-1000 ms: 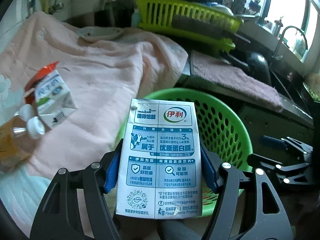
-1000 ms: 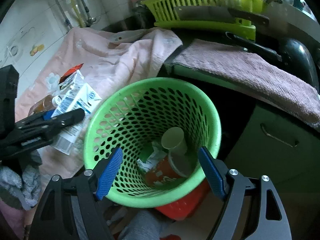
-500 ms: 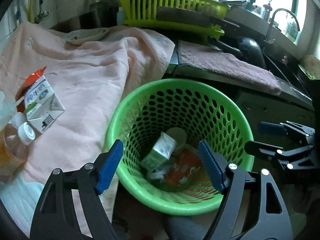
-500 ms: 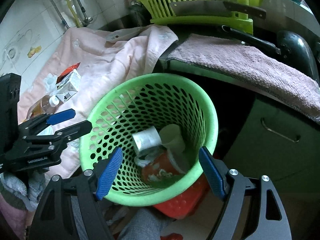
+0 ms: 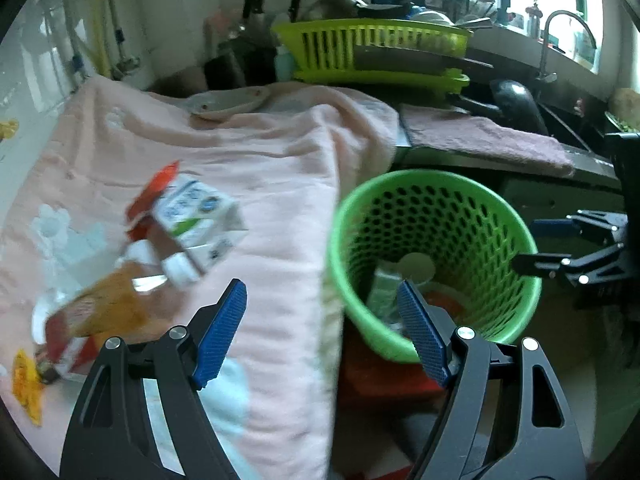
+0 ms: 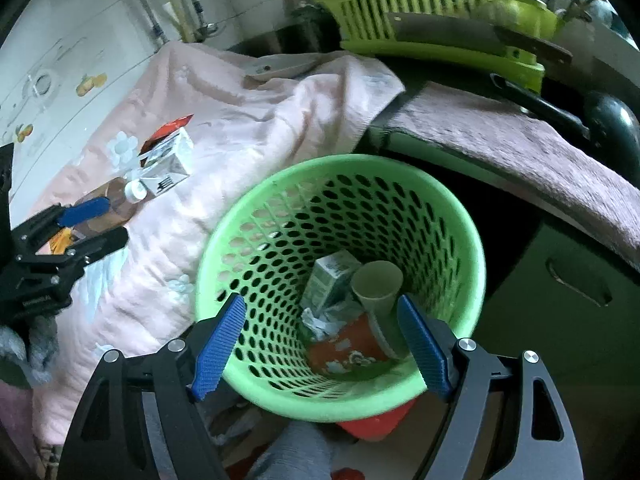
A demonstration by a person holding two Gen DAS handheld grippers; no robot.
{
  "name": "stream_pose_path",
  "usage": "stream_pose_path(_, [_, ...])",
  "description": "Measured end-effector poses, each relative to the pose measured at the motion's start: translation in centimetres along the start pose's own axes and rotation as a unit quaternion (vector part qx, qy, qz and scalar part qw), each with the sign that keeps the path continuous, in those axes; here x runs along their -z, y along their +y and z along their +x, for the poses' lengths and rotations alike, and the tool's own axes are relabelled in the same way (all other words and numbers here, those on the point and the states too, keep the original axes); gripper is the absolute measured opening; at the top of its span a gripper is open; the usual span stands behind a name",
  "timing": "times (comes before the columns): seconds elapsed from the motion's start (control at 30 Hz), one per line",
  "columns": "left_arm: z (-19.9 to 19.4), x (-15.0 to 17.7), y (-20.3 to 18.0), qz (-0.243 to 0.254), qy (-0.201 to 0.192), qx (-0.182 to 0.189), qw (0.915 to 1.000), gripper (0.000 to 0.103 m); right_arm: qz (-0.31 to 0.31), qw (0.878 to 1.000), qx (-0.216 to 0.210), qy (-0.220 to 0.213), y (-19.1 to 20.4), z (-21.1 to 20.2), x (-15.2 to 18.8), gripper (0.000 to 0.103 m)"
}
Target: Collect trash
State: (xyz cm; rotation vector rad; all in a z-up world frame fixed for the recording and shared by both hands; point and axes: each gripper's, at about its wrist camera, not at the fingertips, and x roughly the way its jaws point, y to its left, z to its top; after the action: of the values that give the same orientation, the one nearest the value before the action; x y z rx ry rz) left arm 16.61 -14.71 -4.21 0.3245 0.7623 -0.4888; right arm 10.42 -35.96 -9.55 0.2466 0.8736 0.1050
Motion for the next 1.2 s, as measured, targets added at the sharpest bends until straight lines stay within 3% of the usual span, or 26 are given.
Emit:
stream_pose_path(0.43, [-3.0,1.1,10.0,0.032,0.011,-0.027,0.999,0.08,-0.039,0.999,-0.012,0.005,5.2,0.7,-1.9,0.076])
stream_pose_path(0.77, [-2.2,1.4,16.2,0.064,0.036,0.008,0.9973,0.082,-0.058,0.998,-0.018,0.02,8.5,2.3,-3.0,0.076])
stream_pose_path(1.2, [0.9,1.6,18.1,0.128,0.075,0.061,0.987,0.082,-0.066,0.997,-0.028,0.041,10.9,4.8,-4.5,0.077])
